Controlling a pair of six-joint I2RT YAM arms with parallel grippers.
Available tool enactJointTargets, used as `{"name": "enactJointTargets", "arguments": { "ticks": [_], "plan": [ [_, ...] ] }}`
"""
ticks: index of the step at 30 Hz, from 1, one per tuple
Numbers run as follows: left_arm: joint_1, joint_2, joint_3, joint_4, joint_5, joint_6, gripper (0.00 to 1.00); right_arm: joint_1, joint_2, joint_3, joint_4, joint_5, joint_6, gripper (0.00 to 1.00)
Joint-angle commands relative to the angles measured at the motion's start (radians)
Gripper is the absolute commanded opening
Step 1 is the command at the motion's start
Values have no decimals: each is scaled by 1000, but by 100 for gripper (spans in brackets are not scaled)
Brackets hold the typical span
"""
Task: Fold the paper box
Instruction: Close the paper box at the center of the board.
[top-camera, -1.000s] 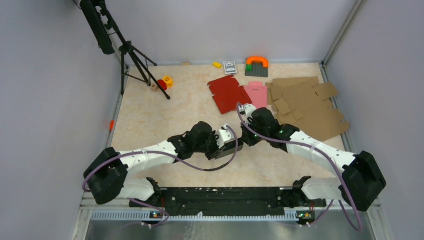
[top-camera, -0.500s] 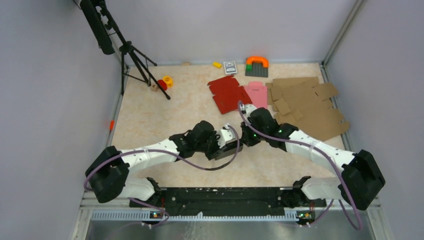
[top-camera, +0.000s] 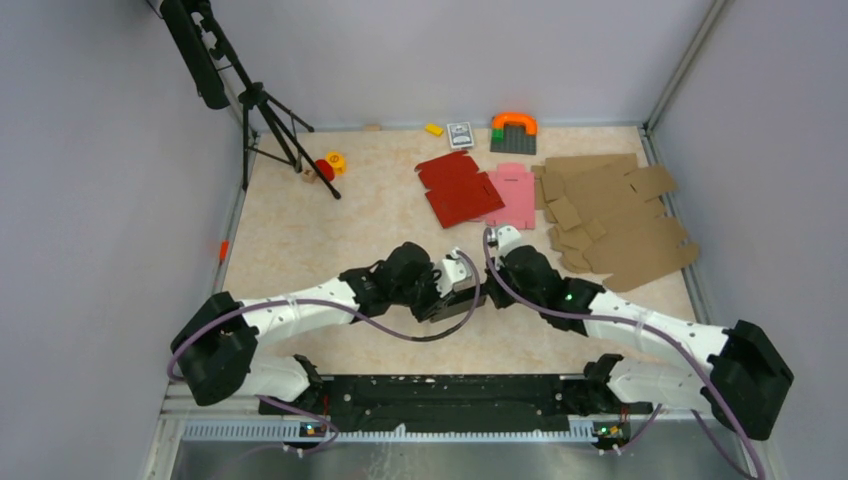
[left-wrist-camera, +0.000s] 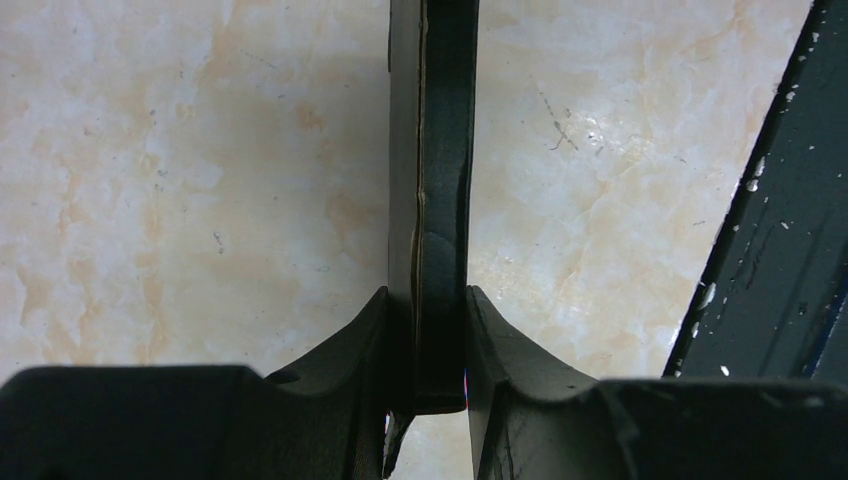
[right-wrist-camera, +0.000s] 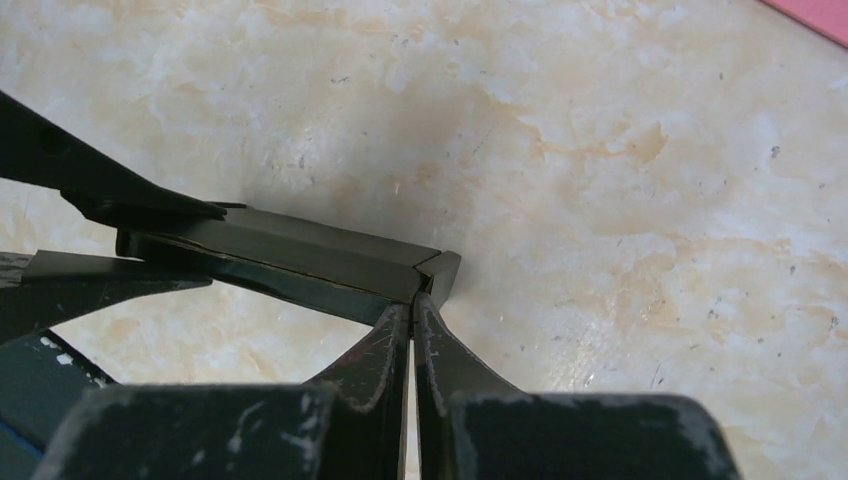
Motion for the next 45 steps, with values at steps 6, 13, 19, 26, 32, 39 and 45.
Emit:
{"name": "enactJointTargets", "arguments": {
  "ticks": [6,13,19,26,32,39,45],
  "plan": [
    [1,23,51,20,-23,-1,19,44,-126,-138,92,18,-3,8],
    [1,28,58,-11,2,44,18,43,-190,-142,63,38,-19,13],
    [1,31,67,-20,26,59,18,40,-231,-65,12,11,1,25],
    [1,32,71,-24,32,60,18,-111,-112,98,-33,-122,112,29],
    [1,30,74,-25,34,58,18,-118,39,176,-87,-124,154,36],
    [1,34,80,-27,31,53,18,-121,93,207,-207,-139,284,42],
    [1,38,82,-29,30,53,18,-121,85,196,-211,-153,304,38]
  ]
}}
